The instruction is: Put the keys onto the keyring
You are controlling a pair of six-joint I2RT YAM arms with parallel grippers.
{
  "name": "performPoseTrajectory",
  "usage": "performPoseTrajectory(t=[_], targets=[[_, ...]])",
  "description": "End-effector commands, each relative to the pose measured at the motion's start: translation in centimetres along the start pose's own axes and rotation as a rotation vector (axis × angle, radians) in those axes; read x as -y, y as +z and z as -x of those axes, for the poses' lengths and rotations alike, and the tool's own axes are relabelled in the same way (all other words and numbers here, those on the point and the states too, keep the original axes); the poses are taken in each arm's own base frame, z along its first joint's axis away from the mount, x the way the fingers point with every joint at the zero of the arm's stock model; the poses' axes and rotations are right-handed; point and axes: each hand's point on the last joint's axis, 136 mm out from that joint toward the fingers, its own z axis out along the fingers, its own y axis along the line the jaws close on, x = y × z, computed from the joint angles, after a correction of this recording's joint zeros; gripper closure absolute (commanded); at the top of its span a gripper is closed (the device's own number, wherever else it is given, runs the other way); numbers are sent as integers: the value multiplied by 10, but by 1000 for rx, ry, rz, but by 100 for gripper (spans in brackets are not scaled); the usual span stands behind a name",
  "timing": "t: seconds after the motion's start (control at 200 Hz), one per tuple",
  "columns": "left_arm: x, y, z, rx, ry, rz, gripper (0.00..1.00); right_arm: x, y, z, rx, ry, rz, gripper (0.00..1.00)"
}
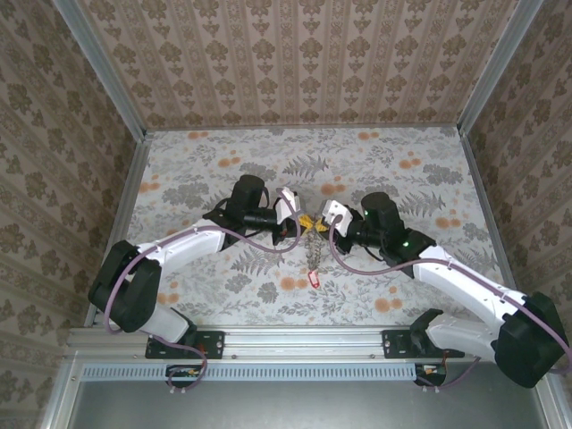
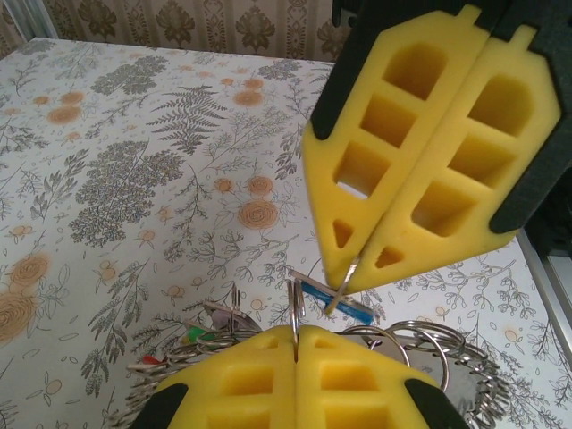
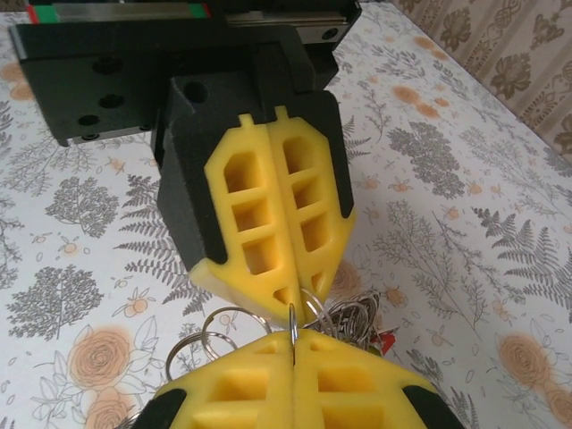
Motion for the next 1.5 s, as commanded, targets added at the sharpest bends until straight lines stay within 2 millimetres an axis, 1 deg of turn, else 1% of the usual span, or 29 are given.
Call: performPoseTrajectory(t=[0.0, 0.21, 0.31, 0.54, 0.825, 1.05, 1.245, 1.365, 1.495], targets=[[4, -5, 22, 53, 43, -1, 100, 11, 1, 20, 39, -12, -45, 100], [5, -6, 22, 52, 45, -3, 100, 15, 4, 19, 32, 5, -67, 100], [5, -5, 21, 48, 46, -6, 100, 20, 4, 18, 22, 13, -98, 100], [8, -6, 24, 58, 55, -20, 100, 23, 9, 10, -54, -2, -139, 100], [10, -8, 22, 49, 68, -22, 100, 39, 4, 8, -70, 63, -231, 100], [10, -7, 17, 43, 68, -21, 100, 41, 1, 7, -72, 119, -242, 100], [9, -6, 17, 48, 74, -18, 100, 39, 3, -3, -119, 143, -220, 100], [9, -6, 17, 49, 74, -14, 100, 37, 4, -12, -152, 133, -216, 96], [9, -6, 18, 50, 76, -15, 100, 39, 3, -19, -179, 117, -225, 94]])
